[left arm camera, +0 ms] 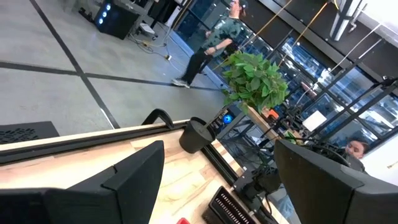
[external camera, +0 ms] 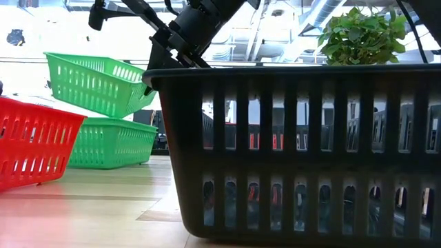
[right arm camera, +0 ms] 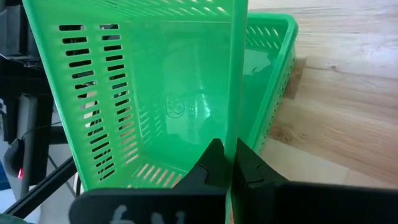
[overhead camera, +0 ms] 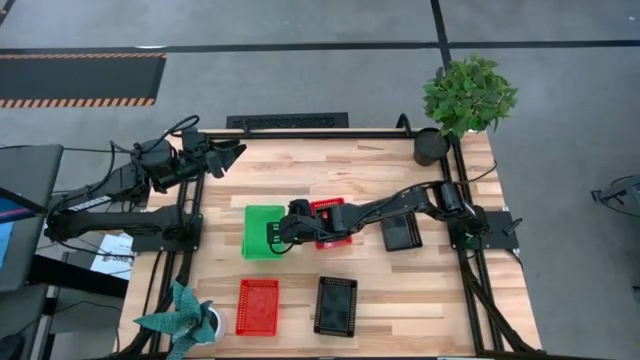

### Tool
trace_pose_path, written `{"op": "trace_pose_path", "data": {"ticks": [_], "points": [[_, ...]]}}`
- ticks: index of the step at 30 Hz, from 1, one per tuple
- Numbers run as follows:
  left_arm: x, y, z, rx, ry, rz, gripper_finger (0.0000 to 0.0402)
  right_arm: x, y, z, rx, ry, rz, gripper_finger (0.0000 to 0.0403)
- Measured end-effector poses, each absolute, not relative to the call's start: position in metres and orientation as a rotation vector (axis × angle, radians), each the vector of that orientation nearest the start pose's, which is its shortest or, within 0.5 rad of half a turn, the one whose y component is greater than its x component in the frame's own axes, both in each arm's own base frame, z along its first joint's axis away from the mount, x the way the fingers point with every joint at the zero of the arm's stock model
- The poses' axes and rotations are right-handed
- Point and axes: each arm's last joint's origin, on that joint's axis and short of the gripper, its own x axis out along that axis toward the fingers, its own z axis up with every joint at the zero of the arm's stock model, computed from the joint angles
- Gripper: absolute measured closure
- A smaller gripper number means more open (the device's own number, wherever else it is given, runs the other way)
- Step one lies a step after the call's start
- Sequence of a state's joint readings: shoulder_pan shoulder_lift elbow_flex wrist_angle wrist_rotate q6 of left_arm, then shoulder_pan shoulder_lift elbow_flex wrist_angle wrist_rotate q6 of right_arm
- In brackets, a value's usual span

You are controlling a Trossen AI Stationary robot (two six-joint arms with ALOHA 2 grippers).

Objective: Stack baskets by color
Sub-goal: Stack the bottom green bin on top of the top green bin

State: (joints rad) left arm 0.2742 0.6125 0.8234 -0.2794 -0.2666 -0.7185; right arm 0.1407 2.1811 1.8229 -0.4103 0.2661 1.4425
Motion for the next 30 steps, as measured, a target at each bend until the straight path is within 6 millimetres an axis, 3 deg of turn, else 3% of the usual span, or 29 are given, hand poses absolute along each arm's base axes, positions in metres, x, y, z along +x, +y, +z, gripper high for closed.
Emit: {"op": "trace_pose_path", "data": {"ticks": [30], "points": [[0.1193, 0.0423, 0.3594, -0.709, -0.148, 0.566, 0.0112, 0.4884, 0.0532, 0.2238, 1.238, 0.548, -0.597, 0.0392]]}}
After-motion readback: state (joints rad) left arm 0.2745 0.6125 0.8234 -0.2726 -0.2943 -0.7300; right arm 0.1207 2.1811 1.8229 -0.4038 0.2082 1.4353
